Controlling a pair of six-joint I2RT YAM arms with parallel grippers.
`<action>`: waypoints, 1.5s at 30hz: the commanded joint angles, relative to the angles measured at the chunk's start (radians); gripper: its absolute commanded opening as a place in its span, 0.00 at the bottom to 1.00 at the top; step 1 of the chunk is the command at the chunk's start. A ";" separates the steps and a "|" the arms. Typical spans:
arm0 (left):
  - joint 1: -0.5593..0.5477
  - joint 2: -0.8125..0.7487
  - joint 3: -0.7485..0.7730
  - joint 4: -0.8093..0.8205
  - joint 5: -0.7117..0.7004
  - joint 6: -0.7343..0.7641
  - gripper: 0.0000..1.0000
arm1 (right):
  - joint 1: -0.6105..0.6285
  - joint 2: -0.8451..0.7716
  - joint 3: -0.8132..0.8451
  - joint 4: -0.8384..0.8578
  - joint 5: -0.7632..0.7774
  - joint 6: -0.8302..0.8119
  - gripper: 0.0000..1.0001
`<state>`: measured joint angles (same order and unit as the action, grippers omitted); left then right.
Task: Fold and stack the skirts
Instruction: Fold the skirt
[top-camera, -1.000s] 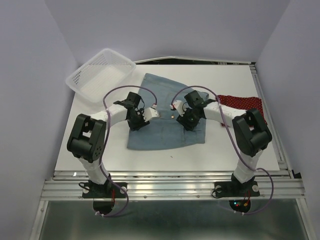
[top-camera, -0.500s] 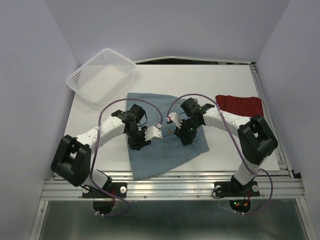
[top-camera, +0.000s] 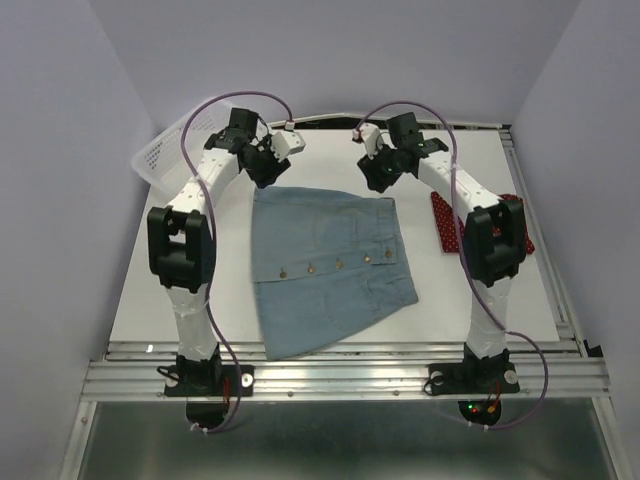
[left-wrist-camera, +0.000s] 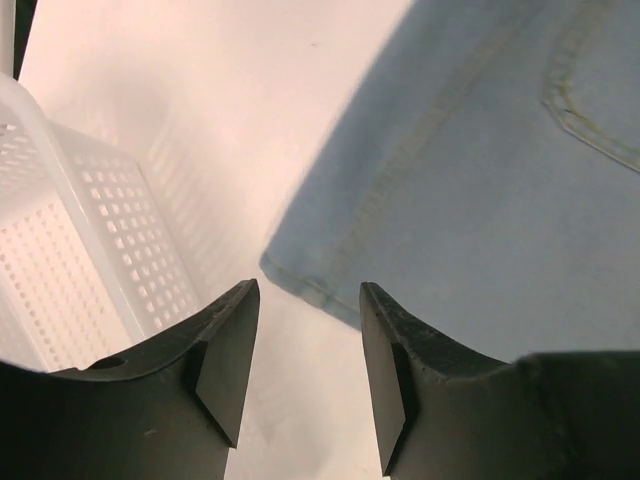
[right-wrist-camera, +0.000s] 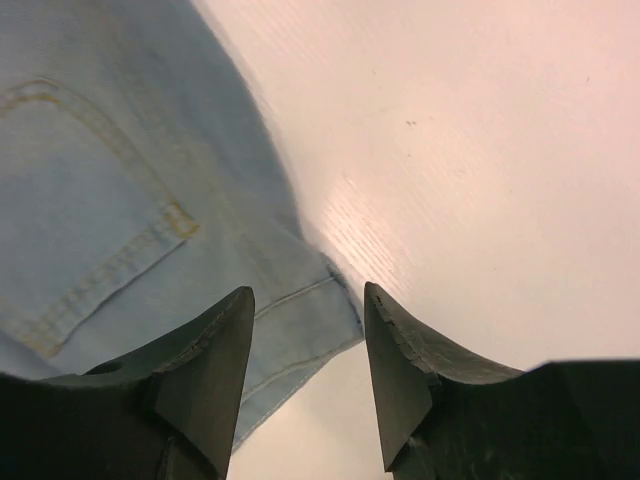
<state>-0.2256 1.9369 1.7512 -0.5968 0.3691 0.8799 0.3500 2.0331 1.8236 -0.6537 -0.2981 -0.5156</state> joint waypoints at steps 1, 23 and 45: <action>0.026 0.138 0.196 0.025 -0.022 -0.038 0.56 | -0.034 0.113 0.101 0.008 0.080 -0.017 0.54; 0.054 0.402 0.235 -0.006 -0.088 0.080 0.51 | -0.065 0.257 0.040 0.006 0.083 -0.110 0.61; 0.052 0.408 0.281 -0.049 -0.058 0.105 0.05 | -0.157 0.361 0.279 -0.265 -0.130 -0.141 0.58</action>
<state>-0.1764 2.3539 1.9827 -0.6094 0.3088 0.9859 0.1795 2.3581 2.0659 -0.8112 -0.3721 -0.6140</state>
